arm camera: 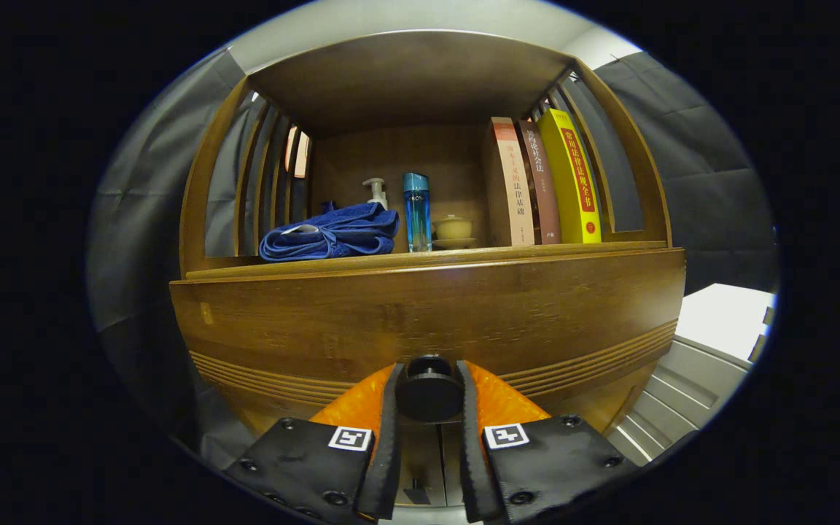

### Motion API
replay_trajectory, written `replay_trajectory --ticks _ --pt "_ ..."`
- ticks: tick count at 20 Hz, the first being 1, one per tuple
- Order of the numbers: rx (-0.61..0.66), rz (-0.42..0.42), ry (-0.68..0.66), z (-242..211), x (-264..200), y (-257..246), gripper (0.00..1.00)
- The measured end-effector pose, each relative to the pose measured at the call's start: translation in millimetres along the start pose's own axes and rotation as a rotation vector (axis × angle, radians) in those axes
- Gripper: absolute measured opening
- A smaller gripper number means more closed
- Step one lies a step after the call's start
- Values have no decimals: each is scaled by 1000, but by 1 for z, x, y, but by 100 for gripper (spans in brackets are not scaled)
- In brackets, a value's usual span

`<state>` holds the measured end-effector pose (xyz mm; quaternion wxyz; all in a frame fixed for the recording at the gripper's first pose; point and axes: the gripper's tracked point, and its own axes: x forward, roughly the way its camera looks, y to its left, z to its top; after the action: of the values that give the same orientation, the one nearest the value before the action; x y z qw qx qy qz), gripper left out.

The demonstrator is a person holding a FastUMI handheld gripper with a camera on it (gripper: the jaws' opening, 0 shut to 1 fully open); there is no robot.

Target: Pull open the drawer, take out the items inside it, and place them on the countertop above the cabinet.

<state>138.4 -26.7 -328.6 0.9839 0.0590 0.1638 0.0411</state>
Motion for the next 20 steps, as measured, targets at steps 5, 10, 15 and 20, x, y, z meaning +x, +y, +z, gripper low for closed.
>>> replay_trajectory --ticks 5,10,15,20 --pt "30 -20 -17 6 -24 -3 43" --pt "23 -36 2 7 -49 -2 43" --pt "18 -47 15 8 -71 -2 43" --pt "-4 -60 38 7 -90 -2 43"
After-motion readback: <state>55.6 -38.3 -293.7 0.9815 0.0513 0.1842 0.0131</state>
